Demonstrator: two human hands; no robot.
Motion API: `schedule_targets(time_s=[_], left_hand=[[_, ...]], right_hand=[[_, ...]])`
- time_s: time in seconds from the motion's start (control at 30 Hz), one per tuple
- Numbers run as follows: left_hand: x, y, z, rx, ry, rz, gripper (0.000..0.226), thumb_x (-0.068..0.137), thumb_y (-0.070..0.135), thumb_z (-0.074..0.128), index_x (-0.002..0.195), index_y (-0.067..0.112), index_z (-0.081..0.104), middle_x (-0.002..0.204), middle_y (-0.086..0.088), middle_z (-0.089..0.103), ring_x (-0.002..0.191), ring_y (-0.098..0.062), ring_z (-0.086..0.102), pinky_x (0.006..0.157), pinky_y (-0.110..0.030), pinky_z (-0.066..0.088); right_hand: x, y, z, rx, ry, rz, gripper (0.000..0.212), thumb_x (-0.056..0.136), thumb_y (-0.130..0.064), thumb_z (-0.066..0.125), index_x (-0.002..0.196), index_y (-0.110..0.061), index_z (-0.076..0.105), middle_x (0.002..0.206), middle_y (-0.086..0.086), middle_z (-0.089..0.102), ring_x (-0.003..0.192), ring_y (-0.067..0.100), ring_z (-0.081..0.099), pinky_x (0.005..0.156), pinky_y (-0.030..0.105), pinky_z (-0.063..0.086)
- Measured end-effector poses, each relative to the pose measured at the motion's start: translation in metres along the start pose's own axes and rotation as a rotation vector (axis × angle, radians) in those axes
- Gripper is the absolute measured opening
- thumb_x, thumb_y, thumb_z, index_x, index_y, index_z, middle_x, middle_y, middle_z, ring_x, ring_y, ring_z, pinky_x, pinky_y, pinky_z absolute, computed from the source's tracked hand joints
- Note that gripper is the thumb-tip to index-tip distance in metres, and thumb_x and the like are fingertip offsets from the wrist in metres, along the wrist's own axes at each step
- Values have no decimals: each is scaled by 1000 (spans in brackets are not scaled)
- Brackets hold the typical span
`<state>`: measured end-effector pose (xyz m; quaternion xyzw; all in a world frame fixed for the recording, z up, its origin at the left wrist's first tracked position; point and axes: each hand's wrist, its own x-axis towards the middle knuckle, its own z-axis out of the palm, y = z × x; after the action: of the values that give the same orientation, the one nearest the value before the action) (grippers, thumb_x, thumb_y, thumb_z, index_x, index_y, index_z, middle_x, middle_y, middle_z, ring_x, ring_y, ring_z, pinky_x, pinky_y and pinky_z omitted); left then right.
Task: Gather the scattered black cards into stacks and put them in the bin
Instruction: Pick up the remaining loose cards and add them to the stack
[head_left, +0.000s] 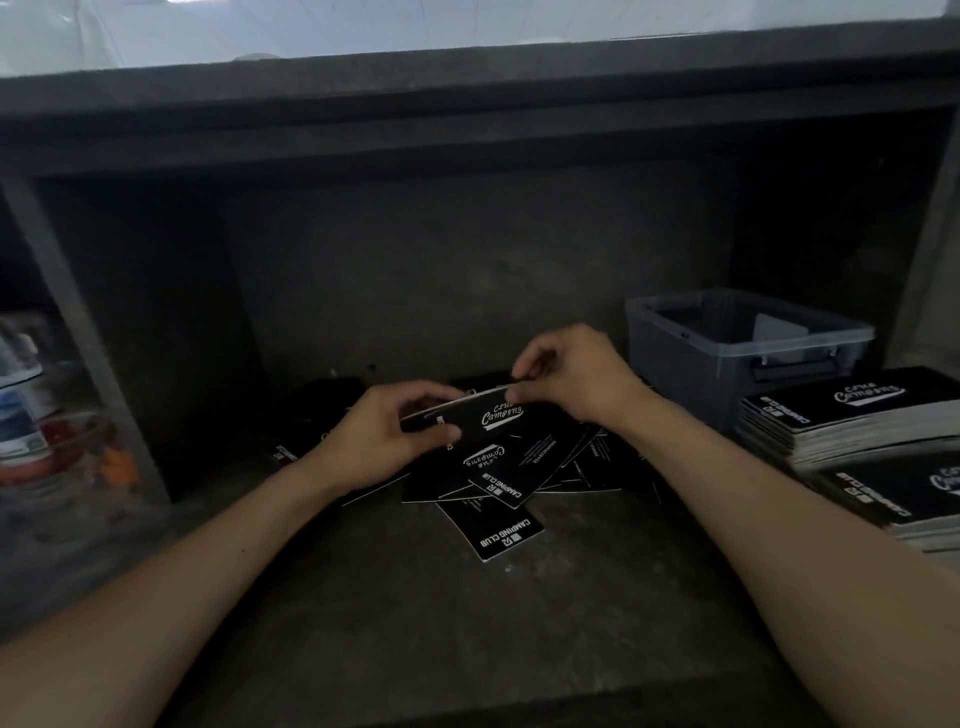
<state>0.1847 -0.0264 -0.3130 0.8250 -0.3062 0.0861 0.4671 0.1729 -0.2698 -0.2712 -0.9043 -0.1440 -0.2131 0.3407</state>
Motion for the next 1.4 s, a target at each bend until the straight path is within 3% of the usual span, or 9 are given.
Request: schedule_targets(time_s=[0.13, 0.23, 0.3, 0.47, 0.7, 0.8, 0.87, 1.23, 1.4], left_hand=[[1, -3, -6, 17, 124, -8, 44, 85, -5, 73, 105, 34, 70, 100, 10, 76, 96, -3, 71, 83, -14, 54], [3, -5, -10, -5, 152, -45, 44, 85, -7, 73, 110, 30, 70, 104, 3, 76, 97, -8, 72, 86, -20, 57], [3, -4, -10, 3, 136, -37, 44, 85, -9, 70, 113, 25, 71, 109, 5, 75, 101, -2, 70, 90, -16, 54], [6, 0, -7, -22, 133, -92, 49, 88, -18, 52, 118, 17, 70, 110, 8, 71, 93, 15, 65, 84, -5, 48], [5, 2, -6, -113, 90, -129, 57, 87, -17, 40, 106, 23, 75, 105, 9, 76, 99, 1, 69, 83, -10, 52], [3, 1, -7, -191, 2, -126, 36, 98, 3, 49, 111, 22, 76, 111, 2, 77, 108, -11, 70, 89, -18, 54], [0, 0, -5, -155, -22, -63, 23, 97, 19, 63, 117, 22, 74, 112, 4, 76, 107, -11, 71, 90, -22, 55], [0, -1, -8, -27, -15, -11, 59, 83, -20, 59, 125, 20, 65, 114, -4, 74, 107, -13, 70, 84, -20, 56], [0, 0, -4, -64, -8, -26, 42, 80, 15, 82, 119, 23, 70, 109, 7, 76, 101, -8, 72, 83, -17, 56]], right_hand=[[-2, 10, -35, -191, -328, 158, 32, 64, -17, 87, 85, -34, 70, 94, -14, 65, 86, 6, 60, 65, 17, 42], [-6, 8, -35, -353, -676, 179, 53, 71, -11, 81, 106, -48, 68, 131, -15, 53, 112, 8, 51, 93, 25, 44], [-7, 5, -29, -344, -681, 159, 55, 74, -11, 79, 113, -47, 67, 138, -14, 49, 120, 8, 46, 99, 24, 39], [-8, 5, -29, -334, -707, 106, 41, 82, -24, 76, 117, -44, 67, 126, -18, 52, 112, 2, 45, 74, 10, 31], [-4, 5, -24, -172, -322, -46, 18, 92, -21, 65, 106, -18, 74, 104, -3, 73, 99, 9, 64, 86, 14, 46], [-3, 4, -16, -172, -211, -91, 16, 88, -18, 70, 102, -15, 75, 98, -2, 73, 94, 11, 65, 90, 26, 49], [-3, 4, -12, -139, -181, -100, 16, 87, -18, 71, 102, -15, 75, 97, -2, 73, 91, 8, 65, 87, 23, 49], [4, 32, -26, -338, -252, 235, 55, 62, -19, 89, 113, -23, 70, 102, -4, 66, 91, 10, 61, 77, 17, 41], [0, 16, -5, -120, -83, 114, 44, 56, -25, 93, 96, -25, 73, 90, -7, 72, 87, 9, 67, 75, 20, 51]])
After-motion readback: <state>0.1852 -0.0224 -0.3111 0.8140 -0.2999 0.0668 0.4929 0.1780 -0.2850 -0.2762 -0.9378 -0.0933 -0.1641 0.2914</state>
